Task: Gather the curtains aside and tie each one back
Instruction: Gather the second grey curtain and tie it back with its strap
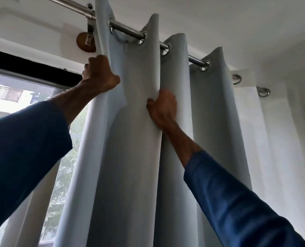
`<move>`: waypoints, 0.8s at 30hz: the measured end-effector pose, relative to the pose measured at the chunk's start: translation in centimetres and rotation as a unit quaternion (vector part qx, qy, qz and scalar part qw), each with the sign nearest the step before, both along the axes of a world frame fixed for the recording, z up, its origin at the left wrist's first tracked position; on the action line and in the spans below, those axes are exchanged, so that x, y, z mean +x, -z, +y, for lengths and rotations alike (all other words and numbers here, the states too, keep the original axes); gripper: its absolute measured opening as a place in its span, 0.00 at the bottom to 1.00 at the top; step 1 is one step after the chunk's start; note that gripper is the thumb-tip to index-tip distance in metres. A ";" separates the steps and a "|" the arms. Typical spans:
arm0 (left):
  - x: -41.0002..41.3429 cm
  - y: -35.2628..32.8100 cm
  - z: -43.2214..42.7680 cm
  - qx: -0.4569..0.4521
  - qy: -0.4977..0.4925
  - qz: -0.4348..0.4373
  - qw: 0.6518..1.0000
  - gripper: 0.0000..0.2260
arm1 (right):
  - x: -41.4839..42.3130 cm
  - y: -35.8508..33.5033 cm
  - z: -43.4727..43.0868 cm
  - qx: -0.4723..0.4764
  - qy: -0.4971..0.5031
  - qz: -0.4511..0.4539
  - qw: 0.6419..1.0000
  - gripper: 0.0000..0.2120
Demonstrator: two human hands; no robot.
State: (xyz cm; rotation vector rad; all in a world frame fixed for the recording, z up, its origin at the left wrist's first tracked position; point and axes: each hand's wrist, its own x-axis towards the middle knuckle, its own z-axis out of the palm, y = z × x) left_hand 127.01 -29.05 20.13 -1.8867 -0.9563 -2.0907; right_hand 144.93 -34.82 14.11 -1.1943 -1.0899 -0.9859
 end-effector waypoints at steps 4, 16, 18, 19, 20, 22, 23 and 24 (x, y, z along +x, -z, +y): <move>-0.6 0.2 -0.3 0.013 0.003 -0.034 0.999 0.30 | -0.8 -0.2 -0.6 -0.006 0.002 -0.022 1.000 0.17; -1.1 -2.8 -0.8 0.071 0.004 0.105 0.992 0.21 | -0.3 -2.0 -2.3 -0.015 0.052 -0.033 0.998 0.21; 0.3 -3.3 -1.5 0.082 0.047 0.159 0.983 0.24 | 0.6 -2.2 -3.0 -0.011 0.054 -0.012 0.998 0.19; 1.4 -3.4 -2.0 0.084 0.073 0.187 0.976 0.26 | 1.2 -2.3 -3.3 -0.009 0.057 0.001 0.998 0.17; 2.5 -3.5 -2.5 0.091 0.093 0.204 0.970 0.27 | 1.6 -2.5 -3.7 -0.006 0.063 0.011 0.998 0.16; 4.7 -3.5 -3.3 0.106 0.115 0.214 0.964 0.23 | 2.3 -2.7 -4.3 -0.002 0.072 0.030 0.997 0.16; 5.4 -3.4 -3.5 0.112 0.123 0.210 0.964 0.21 | 2.3 -2.7 -4.6 -0.001 0.074 0.040 0.996 0.16; 5.7 -3.3 -3.4 0.117 0.127 0.204 0.964 0.20 | 2.3 -2.7 -4.8 0.003 0.074 0.048 0.996 0.16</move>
